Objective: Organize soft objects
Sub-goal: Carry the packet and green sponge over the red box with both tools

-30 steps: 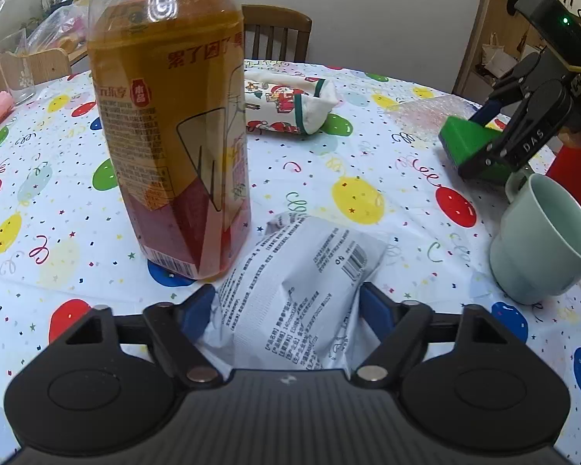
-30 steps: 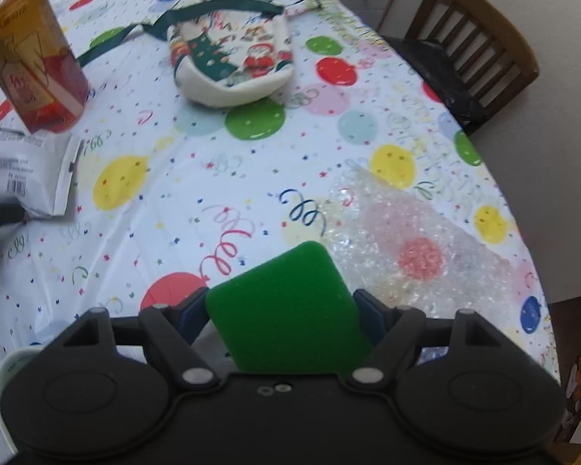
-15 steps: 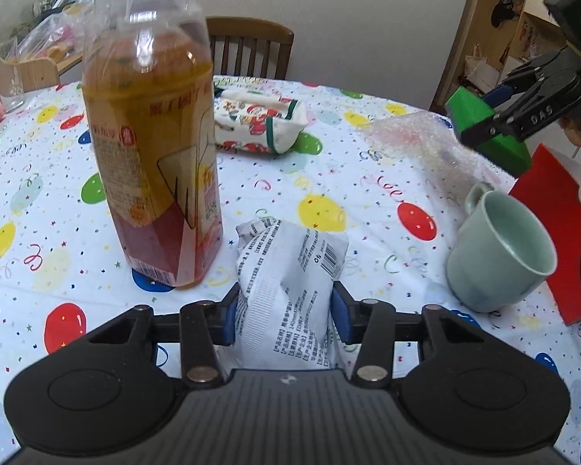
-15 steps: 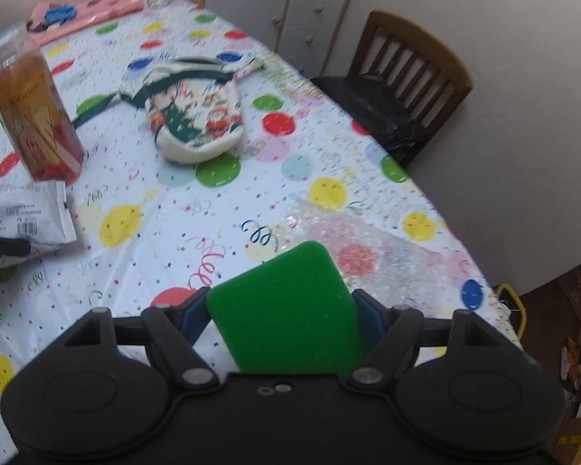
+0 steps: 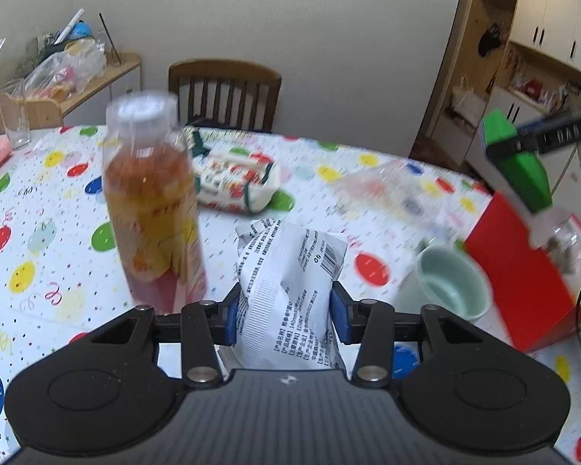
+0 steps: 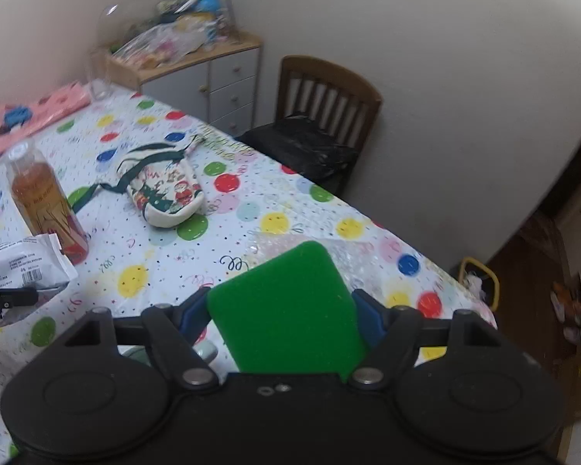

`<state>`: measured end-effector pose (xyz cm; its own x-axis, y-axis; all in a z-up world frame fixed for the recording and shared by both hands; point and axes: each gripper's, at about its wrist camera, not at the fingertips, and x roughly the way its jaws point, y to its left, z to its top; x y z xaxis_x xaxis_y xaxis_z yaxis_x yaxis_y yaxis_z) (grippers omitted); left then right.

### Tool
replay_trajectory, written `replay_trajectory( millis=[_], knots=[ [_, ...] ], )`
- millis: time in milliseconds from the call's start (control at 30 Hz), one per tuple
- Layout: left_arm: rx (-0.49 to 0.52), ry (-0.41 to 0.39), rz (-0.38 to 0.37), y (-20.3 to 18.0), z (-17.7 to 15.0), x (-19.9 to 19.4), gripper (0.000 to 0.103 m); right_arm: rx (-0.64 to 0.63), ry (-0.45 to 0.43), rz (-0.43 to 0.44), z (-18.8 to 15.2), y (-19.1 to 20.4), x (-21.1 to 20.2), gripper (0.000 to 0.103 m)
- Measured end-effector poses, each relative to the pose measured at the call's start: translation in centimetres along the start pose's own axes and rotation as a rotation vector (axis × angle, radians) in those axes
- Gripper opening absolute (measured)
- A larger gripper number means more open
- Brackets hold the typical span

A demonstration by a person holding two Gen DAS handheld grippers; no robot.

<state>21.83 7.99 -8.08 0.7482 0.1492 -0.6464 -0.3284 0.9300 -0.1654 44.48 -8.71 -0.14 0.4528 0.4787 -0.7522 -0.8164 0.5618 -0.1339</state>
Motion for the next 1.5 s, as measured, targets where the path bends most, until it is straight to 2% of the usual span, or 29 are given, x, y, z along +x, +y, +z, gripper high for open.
replay_trajectory(
  millis=[333, 767, 1033, 1267, 1500],
  knots=[
    [0.063, -0.089, -0.07, -5.7, 2.1, -3.5, 0.044, 0.263, -0.047, -0.08, -5.0, -3.3, -7.0, 0.076],
    [0.119, -0.085, -0.206, -17.4, 3.2, -3.8, 0.044, 0.558, -0.115, -0.194, -13.2, -10.1, -13.4, 0.076],
    [0.134, -0.053, -0.253, -24.5, 3.5, -1.7, 0.044, 0.712, -0.126, -0.233, -18.1, -14.2, -14.2, 0.076],
    [0.166, 0.002, -0.229, -29.7, 3.3, 2.0, 0.044, 0.77, -0.128, -0.234, -20.7, -16.6, -14.0, 0.076],
    [0.186, 0.073, -0.202, -32.5, 3.6, 6.9, 0.044, 0.816, -0.106, -0.228, -22.0, -18.2, -12.4, 0.076]
  ],
)
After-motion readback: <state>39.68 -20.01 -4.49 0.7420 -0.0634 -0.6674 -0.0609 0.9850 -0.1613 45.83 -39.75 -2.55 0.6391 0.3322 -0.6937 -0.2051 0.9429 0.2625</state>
